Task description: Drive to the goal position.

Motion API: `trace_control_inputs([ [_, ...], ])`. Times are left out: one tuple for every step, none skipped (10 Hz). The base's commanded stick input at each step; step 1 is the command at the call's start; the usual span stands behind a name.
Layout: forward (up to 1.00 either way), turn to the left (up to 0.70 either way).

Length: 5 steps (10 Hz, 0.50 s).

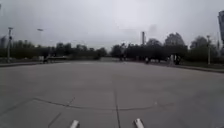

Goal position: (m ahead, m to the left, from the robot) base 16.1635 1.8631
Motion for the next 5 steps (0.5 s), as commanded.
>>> trace_control_inputs([
  [1.00, 0.00],
  [1.00, 0.00],
  [1.00, 0.00],
  [1.00, 0.00],
  [1.00, 0.00],
])
